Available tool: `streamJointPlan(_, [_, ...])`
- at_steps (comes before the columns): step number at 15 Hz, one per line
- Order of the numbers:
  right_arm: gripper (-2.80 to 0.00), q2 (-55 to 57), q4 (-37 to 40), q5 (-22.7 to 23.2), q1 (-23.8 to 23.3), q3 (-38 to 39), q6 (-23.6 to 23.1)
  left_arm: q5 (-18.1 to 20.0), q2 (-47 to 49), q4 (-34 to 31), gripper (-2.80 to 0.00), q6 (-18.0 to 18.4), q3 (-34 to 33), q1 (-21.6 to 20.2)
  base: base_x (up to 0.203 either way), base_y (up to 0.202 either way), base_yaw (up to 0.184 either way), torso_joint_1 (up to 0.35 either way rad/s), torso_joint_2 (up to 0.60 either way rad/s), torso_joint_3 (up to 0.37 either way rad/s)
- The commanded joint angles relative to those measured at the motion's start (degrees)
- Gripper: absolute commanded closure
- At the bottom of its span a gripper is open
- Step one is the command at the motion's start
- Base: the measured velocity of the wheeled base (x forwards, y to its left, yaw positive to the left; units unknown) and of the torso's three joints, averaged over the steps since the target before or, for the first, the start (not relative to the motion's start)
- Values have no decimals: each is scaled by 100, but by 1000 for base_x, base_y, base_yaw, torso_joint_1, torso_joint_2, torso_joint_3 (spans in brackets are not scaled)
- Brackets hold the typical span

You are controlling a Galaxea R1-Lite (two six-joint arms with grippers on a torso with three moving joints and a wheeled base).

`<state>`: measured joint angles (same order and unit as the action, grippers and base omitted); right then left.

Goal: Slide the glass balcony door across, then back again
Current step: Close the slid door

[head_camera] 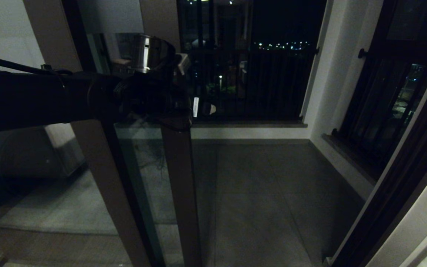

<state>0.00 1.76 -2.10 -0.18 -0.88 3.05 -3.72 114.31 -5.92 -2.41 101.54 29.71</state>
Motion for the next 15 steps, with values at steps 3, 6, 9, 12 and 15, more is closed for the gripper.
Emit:
streamJointPlan(3, [0,9,0,-1,1,0,3,-116,115,288,-280,-5,-2,43,0,0,0,0,0,0])
streamJointPlan(6, [0,9,0,8,1,0,3,-138,126,346,-280,-5,7,96,0,0,0,0,0,0])
streamJointPlan(9, [0,9,0,-1,1,0,3,-138,126,346,-280,-14,7,123,0,0,0,0,0,0])
streamJointPlan(12, [0,9,0,7,1,0,-1,-138,162,350,-280,-14,7,170,0,0,0,0,0,0])
streamJointPlan(15, [0,9,0,-1,1,0,3,-138,204,355,-280,-20,-1,235,0,0,0,0,0,0])
